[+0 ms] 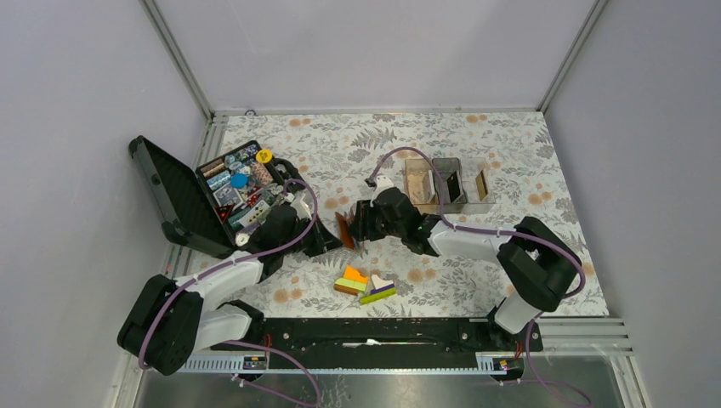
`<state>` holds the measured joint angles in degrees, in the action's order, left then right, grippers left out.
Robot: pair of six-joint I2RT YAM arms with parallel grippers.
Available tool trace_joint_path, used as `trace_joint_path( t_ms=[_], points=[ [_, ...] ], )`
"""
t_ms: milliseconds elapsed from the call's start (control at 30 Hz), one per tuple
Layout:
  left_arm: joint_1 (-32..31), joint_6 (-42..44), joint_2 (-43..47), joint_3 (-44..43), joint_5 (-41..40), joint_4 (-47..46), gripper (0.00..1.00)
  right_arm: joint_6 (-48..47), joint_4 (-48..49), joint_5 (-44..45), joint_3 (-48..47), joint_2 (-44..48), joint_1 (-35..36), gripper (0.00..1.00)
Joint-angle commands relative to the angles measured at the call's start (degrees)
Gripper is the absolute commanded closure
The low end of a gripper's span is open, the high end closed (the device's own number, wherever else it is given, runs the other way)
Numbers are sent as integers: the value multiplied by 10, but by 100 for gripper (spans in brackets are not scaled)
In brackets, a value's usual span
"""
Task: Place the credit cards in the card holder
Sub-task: Open the card holder at the center of the board.
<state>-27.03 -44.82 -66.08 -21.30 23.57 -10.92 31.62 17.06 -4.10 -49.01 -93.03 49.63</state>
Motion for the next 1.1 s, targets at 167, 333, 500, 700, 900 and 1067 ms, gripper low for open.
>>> trace_joint_path(
  t_ms=[167,333,500,700,900,1067],
  points=[
    [-1,11,-6,-22,-2,-5,100,-2,-54,67,-17,12,11,50],
    [-1,13,-5,-24,-6,2,100,-9,-96,117,-15,43,11,48],
    [0,14,-3,-25,-7,7,100,0,-124,153,-5,75,11,48],
    [0,18,2,-27,-6,15,100,-13,-109,90,-2,143,18,47],
    [0,20,3,-30,-6,19,100,-20,-104,43,-47,116,50,58],
    [0,19,1,-30,-4,19,100,-35,-104,28,-71,59,62,64]
  ],
)
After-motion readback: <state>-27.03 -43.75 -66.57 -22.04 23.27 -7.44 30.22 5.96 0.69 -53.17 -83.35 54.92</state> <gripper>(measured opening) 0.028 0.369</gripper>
